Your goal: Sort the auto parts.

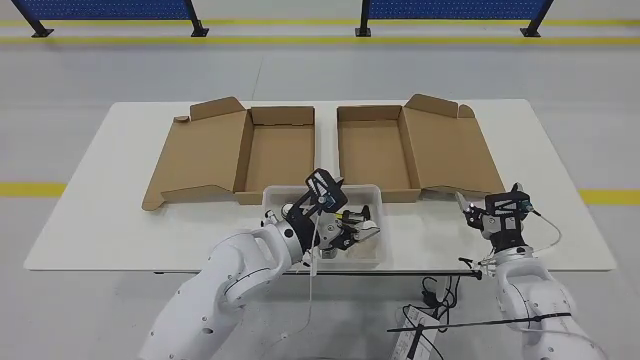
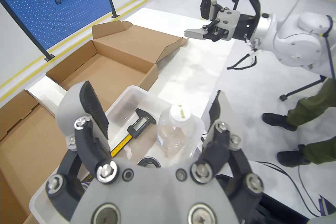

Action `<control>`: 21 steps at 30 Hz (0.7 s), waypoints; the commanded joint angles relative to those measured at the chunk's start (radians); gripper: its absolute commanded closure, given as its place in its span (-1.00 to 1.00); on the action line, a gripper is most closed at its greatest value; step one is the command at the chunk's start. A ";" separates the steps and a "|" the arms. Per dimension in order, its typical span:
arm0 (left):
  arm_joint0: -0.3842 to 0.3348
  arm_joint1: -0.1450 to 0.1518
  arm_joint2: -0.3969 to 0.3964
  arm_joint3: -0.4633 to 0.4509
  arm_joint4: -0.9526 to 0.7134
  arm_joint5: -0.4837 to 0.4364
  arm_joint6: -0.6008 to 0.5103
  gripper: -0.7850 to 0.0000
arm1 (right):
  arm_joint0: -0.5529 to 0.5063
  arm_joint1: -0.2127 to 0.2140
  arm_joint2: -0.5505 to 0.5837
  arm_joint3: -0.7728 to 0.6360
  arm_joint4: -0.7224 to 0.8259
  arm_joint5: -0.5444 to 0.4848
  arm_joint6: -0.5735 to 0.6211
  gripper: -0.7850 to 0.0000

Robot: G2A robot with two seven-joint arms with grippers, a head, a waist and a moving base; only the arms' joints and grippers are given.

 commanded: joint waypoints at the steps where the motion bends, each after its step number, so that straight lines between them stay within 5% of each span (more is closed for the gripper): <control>1: 0.000 0.000 0.000 0.000 0.000 0.000 0.000 -1.00 | 0.000 0.000 0.000 0.000 0.000 0.000 0.000 -1.00; 21: -0.086 -0.034 0.139 0.119 -0.055 0.044 -0.015 -1.00 | 0.000 0.000 0.000 0.000 0.000 0.000 0.000 -1.00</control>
